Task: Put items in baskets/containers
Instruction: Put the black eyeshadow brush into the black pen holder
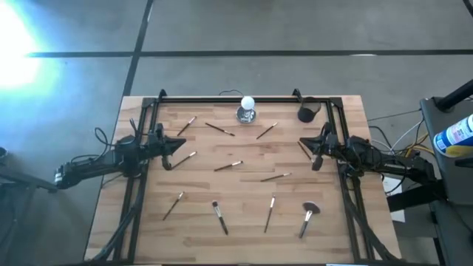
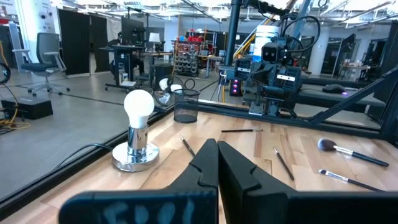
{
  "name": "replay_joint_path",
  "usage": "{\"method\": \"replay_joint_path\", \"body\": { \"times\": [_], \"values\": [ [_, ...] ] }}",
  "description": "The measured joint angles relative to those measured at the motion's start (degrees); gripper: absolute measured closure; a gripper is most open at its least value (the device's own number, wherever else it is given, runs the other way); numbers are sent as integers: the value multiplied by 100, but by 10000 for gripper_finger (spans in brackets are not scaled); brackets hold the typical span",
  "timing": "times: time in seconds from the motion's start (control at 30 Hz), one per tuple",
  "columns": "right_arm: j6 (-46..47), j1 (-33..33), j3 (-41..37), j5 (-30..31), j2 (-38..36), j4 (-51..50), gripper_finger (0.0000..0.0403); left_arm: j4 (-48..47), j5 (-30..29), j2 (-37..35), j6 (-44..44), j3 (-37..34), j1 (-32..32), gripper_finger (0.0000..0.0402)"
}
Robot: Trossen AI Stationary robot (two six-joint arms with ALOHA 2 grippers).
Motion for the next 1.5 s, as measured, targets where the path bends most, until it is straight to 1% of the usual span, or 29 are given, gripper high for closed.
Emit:
{"method": "replay_joint_path", "body": {
  "times": [0.23,0.33,0.47,0.5,0.63,0.7,0.73,0.8,0.87,0.93,1.03,1.13,1.2,1.27,1.4,1.5],
  "values": [
    [0,-1,1,1,1,2,394,17,-16,-1,-80,0,0,402],
    [-134,-1,-1,39,5,165,394,20,-11,-1,-633,0,0,402],
    [-612,-1,6,62,3,984,394,99,-9,-1,-1862,0,0,402],
    [-697,-1,7,62,3,1143,394,147,-29,-1,-1972,0,0,402],
    [-786,-3,7,62,3,1357,394,502,-124,-1,-2020,0,4,402],
    [-894,-5,7,66,3,1354,394,726,-288,0,-2102,1,4,402],
    [-938,-4,7,67,3,1353,394,738,-340,10,-2200,14,4,402],
    [-986,-4,7,104,3,1359,394,438,-341,121,-2168,93,4,402],
    [-1031,-4,5,256,3,1394,394,509,-335,324,-1774,160,-32,402],
    [-1094,-5,4,440,3,1483,394,824,-449,563,-1335,179,-42,402],
    [-1094,-3,3,510,-3,1569,394,1119,-644,1014,-1353,214,-38,402],
    [-1041,-3,3,510,-1,1536,394,754,-601,1581,-1493,509,-79,402],
    [-1026,-3,3,510,-1,1523,394,442,-703,2048,-1618,741,-104,402],
    [-1023,-3,3,510,-1,1508,394,383,-841,2486,-1682,1011,-103,402],
    [-1023,-3,3,508,-1,1491,394,382,-853,3253,-1654,1487,-124,402],
    [-1060,-3,2,508,-1,1531,394,-27,-831,3760,-1656,1872,-128,402]
  ]
}}
